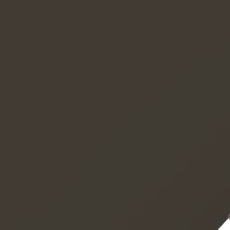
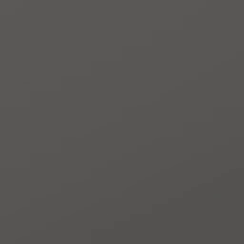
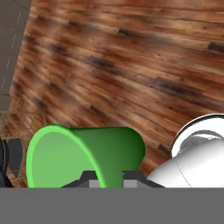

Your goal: There is a tray on the dining counter. Grab the cup, mug, and pitcher and place them on the tray. The pitcher may be placed next to the tray if it cannot fit the tray.

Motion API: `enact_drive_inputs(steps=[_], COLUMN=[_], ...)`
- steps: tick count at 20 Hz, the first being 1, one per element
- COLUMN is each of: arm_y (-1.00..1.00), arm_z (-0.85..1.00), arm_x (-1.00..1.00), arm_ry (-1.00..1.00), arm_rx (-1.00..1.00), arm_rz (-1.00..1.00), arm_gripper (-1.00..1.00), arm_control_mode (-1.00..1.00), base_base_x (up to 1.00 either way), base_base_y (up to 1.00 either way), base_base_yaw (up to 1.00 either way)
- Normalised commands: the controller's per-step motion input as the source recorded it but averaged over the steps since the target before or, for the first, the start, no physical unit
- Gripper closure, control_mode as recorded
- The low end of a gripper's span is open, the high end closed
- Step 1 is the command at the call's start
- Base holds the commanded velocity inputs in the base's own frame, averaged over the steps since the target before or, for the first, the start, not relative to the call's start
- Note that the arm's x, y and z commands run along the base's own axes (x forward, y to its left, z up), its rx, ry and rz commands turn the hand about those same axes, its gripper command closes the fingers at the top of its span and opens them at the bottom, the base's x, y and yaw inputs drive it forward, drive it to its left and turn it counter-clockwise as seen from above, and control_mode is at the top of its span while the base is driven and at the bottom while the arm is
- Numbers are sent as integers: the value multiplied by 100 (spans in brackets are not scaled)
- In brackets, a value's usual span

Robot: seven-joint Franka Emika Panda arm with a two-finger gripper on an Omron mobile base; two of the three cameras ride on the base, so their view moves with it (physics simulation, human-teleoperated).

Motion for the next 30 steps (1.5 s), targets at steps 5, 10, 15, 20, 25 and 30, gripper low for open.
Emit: enact_drive_inputs(steps=[5, 10, 15, 20, 25, 30], arm_y=[0, 0, 0, 0, 0, 0], arm_z=[0, 0, 0, 0, 0, 0], arm_x=[0, 0, 0, 0, 0, 0], arm_ry=[0, 0, 0, 0, 0, 0], arm_rx=[0, 0, 0, 0, 0, 0], arm_rz=[0, 0, 0, 0, 0, 0], arm_gripper=[100, 100, 100, 100, 100, 100], arm_control_mode=[100, 100, 100, 100, 100, 100], base_base_x=[77, 81, 80, 69, 61, 66], base_base_y=[-95, -98, -97, -100, -100, -100], base_base_yaw=[51, 55, 56, 60, 65, 64])
